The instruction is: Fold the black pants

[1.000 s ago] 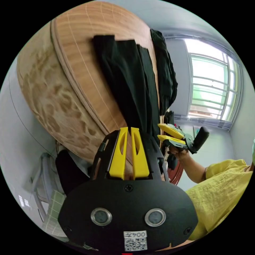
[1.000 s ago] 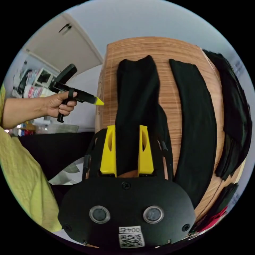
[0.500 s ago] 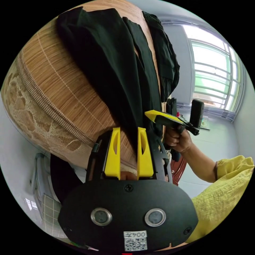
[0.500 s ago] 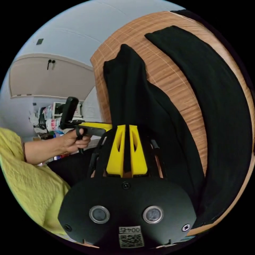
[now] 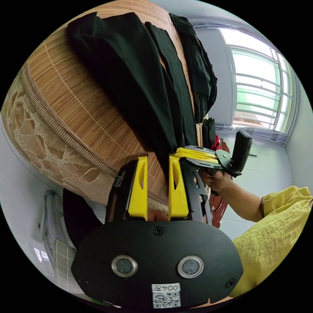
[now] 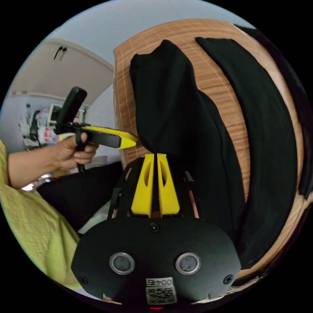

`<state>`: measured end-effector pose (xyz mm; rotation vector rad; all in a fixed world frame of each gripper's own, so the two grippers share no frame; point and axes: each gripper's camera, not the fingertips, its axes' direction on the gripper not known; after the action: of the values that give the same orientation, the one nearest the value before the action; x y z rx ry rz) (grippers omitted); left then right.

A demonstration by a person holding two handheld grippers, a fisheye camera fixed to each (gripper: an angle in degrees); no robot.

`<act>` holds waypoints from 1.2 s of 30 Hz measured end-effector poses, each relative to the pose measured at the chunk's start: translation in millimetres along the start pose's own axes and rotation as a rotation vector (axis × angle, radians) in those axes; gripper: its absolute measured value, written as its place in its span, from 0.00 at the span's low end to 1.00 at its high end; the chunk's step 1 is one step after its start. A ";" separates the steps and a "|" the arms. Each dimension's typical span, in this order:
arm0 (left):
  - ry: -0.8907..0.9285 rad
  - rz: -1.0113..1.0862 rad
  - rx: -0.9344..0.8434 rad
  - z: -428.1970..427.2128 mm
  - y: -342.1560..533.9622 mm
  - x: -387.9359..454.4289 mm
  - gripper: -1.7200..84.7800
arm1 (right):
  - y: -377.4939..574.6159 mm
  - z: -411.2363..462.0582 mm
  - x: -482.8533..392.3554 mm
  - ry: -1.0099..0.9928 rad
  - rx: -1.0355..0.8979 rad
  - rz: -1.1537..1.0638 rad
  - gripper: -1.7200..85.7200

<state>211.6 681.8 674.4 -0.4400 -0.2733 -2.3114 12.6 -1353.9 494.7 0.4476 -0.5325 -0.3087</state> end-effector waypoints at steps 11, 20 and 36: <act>0.064 -0.051 0.063 6.9 -8.1 -4.2 0.09 | -3.3 4.6 37.3 -0.279 -0.027 0.112 0.06; 0.066 -0.132 0.074 -2.3 -0.1 -24.8 0.05 | -15.6 -23.3 46.5 0.178 0.019 0.064 0.12; 0.010 -0.181 0.069 -6.2 -3.1 -54.6 0.04 | -55.0 -24.9 60.7 0.372 -0.045 -0.022 0.01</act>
<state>243.8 717.2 647.2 -0.3827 -0.4010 -2.4715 66.9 -1416.9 474.3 0.4547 -0.1577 -0.2501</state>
